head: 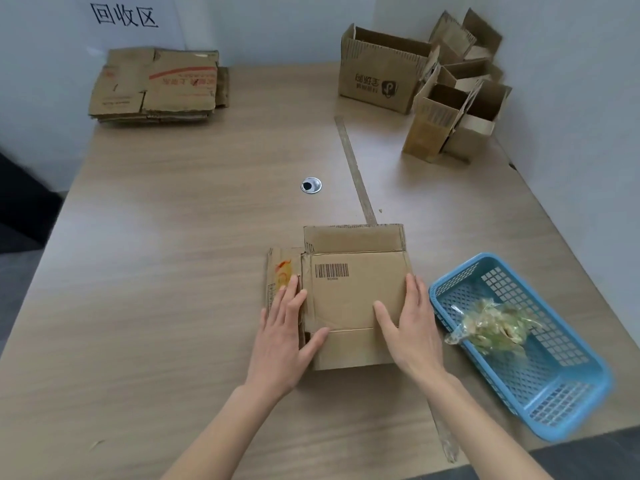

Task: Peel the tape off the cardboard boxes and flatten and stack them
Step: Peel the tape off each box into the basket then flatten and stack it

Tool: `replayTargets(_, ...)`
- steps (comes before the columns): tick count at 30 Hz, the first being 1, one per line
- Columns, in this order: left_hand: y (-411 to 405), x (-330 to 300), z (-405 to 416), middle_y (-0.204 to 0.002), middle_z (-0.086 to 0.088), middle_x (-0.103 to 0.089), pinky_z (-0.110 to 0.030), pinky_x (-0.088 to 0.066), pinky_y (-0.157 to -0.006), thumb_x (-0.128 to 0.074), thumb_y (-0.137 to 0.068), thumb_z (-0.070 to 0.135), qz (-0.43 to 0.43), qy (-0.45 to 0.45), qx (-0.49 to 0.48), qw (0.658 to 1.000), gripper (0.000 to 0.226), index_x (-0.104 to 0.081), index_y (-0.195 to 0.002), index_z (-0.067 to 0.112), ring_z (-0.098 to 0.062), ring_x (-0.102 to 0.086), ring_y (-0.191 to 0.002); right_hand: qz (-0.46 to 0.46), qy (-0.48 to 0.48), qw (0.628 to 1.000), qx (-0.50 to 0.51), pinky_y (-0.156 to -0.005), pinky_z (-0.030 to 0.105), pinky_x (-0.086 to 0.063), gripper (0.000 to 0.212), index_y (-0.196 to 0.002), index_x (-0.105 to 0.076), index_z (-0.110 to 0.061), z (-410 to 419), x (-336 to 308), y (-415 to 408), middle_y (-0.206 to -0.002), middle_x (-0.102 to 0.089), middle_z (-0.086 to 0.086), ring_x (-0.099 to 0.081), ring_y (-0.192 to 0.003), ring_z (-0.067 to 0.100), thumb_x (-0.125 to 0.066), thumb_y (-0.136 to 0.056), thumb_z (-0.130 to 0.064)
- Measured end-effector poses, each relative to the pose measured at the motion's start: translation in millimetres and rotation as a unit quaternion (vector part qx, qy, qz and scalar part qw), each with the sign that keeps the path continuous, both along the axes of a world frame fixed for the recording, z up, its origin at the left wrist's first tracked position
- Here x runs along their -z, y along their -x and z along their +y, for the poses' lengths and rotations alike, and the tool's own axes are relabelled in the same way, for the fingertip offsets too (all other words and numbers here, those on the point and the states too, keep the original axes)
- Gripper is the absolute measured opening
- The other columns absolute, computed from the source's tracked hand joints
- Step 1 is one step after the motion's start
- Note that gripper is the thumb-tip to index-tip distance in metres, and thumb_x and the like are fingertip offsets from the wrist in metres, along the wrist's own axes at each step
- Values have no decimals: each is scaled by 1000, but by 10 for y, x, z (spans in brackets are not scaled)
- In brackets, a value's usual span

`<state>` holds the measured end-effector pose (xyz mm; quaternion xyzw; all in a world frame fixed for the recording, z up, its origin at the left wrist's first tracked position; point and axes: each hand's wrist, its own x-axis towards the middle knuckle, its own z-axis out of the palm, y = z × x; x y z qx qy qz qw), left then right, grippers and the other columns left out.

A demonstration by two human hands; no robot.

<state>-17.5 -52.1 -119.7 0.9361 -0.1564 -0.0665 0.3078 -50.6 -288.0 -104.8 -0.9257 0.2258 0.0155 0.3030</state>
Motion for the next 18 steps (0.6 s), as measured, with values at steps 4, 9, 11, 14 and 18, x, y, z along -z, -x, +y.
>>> replayTargets(4, -18, -32, 38, -170, 15, -3, -47, -27, -124, -42, -95, 63, -12, 40, -15, 999, 73, -20, -156, 30, -9, -10, -156, -43, -27, 998, 24, -110, 44, -41, 99, -160, -13, -27, -48, -79, -29, -162, -25, -6, -33, -146, 17, -60, -85, -71)
replayTargets(9, -162, -144, 420, -155, 5, -45, -45, -50, -97, -39, -94, 62, 36, 71, -127, 989, 63, -20, -152, 48, -27, -55, -128, -53, -51, 994, -82, -111, 36, -35, 100, -161, 4, -37, 269, -135, -71, -163, -11, -20, -22, -147, 4, -47, -86, -80)
replayTargets(11, -182, -133, 614, -152, 4, -50, -43, -49, -95, -45, -99, 58, 34, 50, -145, 988, 61, -22, -154, 45, -26, -56, -128, -49, -95, 986, -125, -121, 30, -17, 97, -159, 11, -40, 414, -83, -116, -166, 4, -23, -1, -151, -5, -44, -89, -78)
replayTargets(14, -198, -51, 923, -152, -1, -50, -45, -45, -105, -45, -98, 64, 49, 32, -193, 979, 70, -32, -156, 27, -24, -50, -136, -12, -57, 978, -199, -124, 31, -1, 88, -160, 11, -39, 613, 71, -191, -165, 24, -20, 16, -152, 0, -35, -93, -74)
replayTargets(18, -182, 129, 1070, -167, -5, -25, -45, -31, -120, -47, -97, 61, 115, -130, -180, 968, 81, -29, -159, 11, -25, -28, -151, 65, 94, 958, -263, -126, 42, 10, 75, -163, 4, -29, 802, 366, -191, -165, 27, -5, 21, -155, 15, -24, -102, -64)
